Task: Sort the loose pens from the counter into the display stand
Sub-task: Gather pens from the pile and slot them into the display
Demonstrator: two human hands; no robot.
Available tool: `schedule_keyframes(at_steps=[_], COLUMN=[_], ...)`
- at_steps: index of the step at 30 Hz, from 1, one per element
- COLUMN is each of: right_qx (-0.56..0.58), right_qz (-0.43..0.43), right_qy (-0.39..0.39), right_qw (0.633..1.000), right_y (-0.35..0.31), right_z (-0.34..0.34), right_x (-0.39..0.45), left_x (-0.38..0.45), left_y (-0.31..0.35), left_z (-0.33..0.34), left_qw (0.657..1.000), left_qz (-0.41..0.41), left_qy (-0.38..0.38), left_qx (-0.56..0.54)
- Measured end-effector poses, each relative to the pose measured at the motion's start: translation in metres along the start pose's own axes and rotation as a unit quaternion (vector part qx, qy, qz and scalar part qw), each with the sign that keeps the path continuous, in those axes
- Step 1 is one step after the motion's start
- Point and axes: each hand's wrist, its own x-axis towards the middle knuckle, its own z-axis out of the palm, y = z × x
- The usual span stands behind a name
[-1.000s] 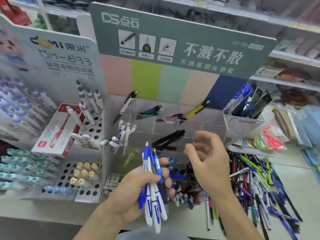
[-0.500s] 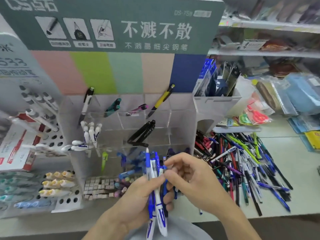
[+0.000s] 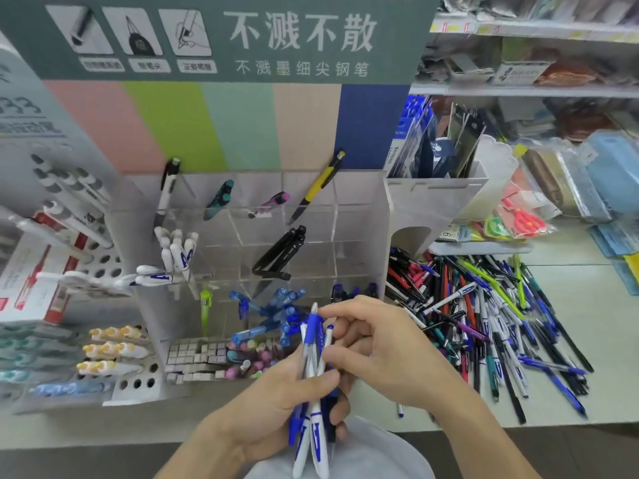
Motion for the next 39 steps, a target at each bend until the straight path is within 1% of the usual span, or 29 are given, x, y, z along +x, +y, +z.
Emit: schedule_keyframes(at_steps=[3,6,8,11,13,16,19,23,27,30,34,35,37,39], right_qx=[0.044,0.088,0.06,-0.001,0.002,0.084,0.147,0.252,0.234,0.213,0.119,0.114,0.137,0.16], right_qz=[0.005,-0.002,-0.005,0.0,0.001,0.002,0.0,0.006,0.01,0.02,0.01,0.006,0.004,0.008], right_qy=[0.01,0.021,-0.003,-0.072,-0.079,-0.076,-0.08,-0.091,-0.116,-0.086,-0.067,-0.068,-0.069,-0.054], right_qw=[0.999,0.996,0.998,0.997,0.997,0.994,0.986,0.963,0.965,0.973,0.991,0.991,0.988,0.986], right_y=[0.0,-0.002,-0.001,-0.002,-0.005,-0.008,-0.005,0.001,0.003,0.004,0.004,0.003,0.0,-0.002], right_z=[0.005,0.009,0.007,0.003,0.0,-0.003,-0.002,-0.001,-0.003,0.001,0.006,0.006,0.004,0.002], right_x=[0.001,0.002,0.003,0.004,0.005,0.003,0.001,-0.002,-0.004,-0.004,-0.004,-0.004,-0.005,-0.005], left_x=[-0.003,-0.005,-0.005,-0.005,-0.006,-0.006,-0.008,-0.011,-0.015,-0.016,-0.016,-0.016,-0.017,-0.017], left_y=[-0.002,-0.004,-0.005,-0.007,-0.01,-0.014,-0.017,-0.021,-0.022,-0.02,-0.02,-0.02,-0.021,-0.021], left_z=[-0.003,-0.004,-0.007,-0.01,-0.01,-0.008,-0.007,-0.008,-0.006,-0.001,0.002,0.003,0.004,0.005], left_qw=[1.0,0.998,0.996,0.996,0.996,0.996,0.997,0.999,0.999,1.0,1.0,1.0,0.999,0.999], left_qz=[-0.006,0.007,0.002,-0.01,-0.014,-0.019,-0.01,0.018,0.027,0.029,0.016,0.013,0.009,0.012], left_qy=[-0.018,-0.059,-0.075,-0.077,-0.079,-0.08,-0.068,-0.027,0.004,0.004,0.017,0.02,0.031,0.043], left_qx=[-0.007,0.022,0.04,0.051,0.029,-0.017,-0.021,-0.03,-0.023,-0.008,-0.008,-0.015,-0.027,-0.027])
